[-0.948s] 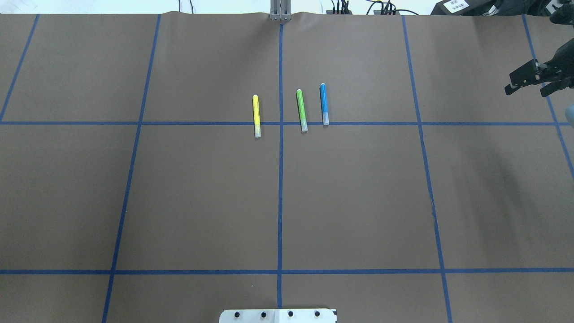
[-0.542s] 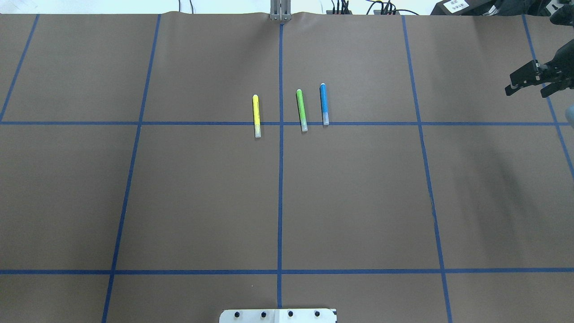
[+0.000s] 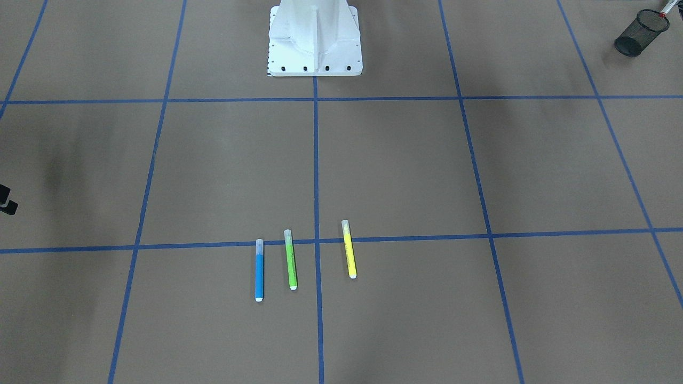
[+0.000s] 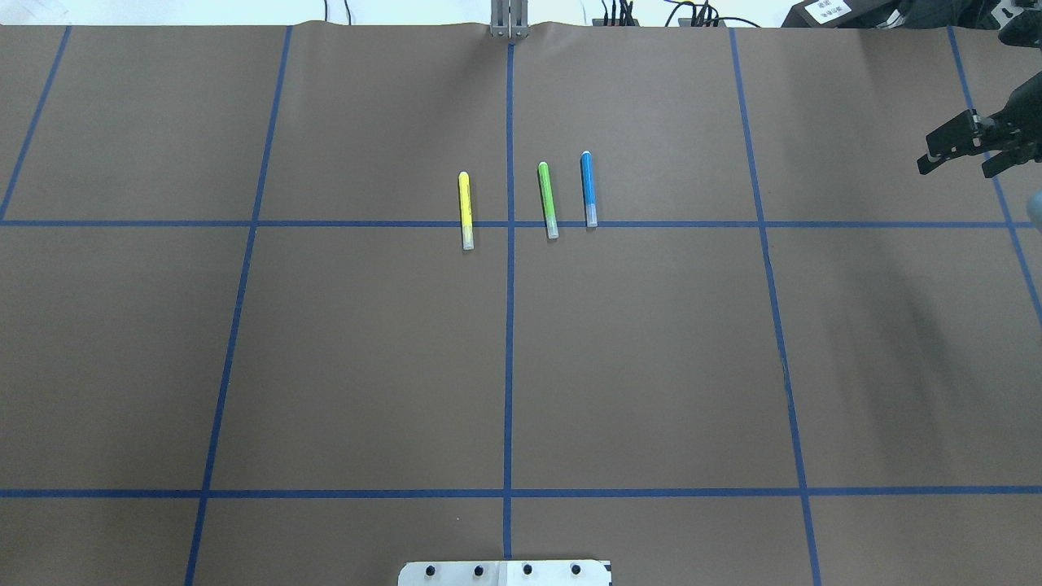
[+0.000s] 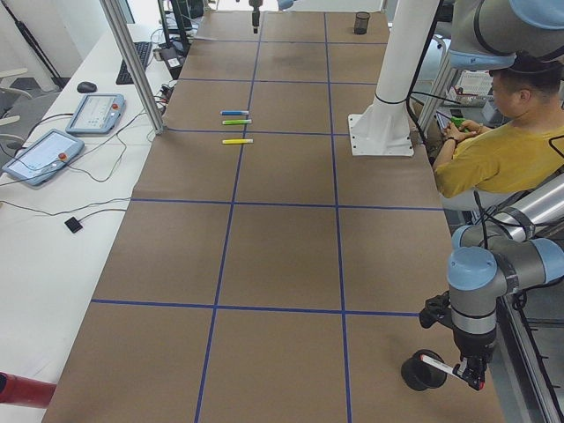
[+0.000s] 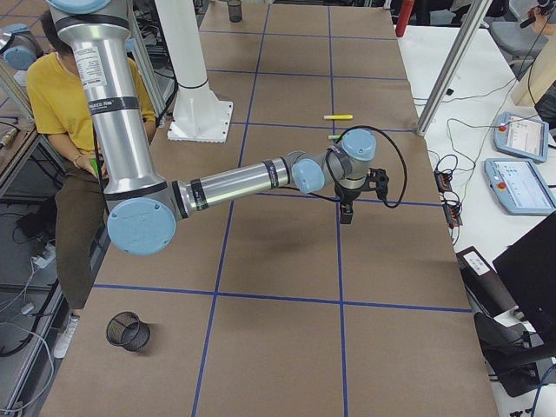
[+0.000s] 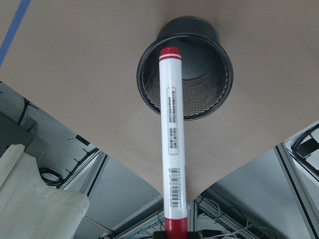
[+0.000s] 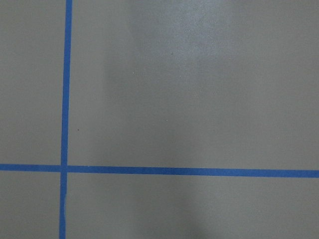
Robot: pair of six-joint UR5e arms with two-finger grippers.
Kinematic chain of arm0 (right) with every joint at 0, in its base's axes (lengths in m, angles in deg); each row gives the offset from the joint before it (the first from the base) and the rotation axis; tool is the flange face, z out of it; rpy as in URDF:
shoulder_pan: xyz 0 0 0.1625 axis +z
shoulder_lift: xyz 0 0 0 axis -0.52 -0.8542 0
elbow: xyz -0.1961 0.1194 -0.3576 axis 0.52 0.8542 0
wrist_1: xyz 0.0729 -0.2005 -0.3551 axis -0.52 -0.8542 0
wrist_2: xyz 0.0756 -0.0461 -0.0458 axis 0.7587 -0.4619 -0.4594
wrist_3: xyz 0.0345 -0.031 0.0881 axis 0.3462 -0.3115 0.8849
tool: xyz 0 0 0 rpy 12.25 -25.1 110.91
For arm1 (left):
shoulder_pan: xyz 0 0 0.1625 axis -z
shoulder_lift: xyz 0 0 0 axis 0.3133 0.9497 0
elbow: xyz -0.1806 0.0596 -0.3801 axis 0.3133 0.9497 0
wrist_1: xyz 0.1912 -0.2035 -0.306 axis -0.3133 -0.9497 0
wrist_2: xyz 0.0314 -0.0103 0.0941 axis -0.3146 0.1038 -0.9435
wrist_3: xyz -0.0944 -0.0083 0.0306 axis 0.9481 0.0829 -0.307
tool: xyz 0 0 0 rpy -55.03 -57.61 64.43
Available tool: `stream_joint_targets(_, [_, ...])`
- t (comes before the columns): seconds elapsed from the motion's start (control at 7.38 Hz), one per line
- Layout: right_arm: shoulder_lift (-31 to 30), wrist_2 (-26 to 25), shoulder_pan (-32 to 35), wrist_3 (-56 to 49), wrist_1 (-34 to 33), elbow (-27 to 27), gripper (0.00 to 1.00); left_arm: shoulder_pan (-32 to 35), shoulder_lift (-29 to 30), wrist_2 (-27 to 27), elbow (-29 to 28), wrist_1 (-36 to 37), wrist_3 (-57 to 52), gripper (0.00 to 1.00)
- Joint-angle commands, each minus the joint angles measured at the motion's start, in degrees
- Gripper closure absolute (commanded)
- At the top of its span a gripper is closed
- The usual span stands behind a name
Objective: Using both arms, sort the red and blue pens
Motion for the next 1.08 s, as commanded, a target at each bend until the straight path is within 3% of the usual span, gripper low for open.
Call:
stream_joint_targets(0.0, [0.0,0.0,0.0,0.0,0.0,0.03,0.0,0.0,0.37,0.0,-2.34,-0.4,0.2,1.0])
stream_joint_targets(0.95, [0.0,0.0,0.0,0.0,0.0,0.03,0.0,-0.09,3.44,2.72,-4.81,-0.05,2.21,0.97])
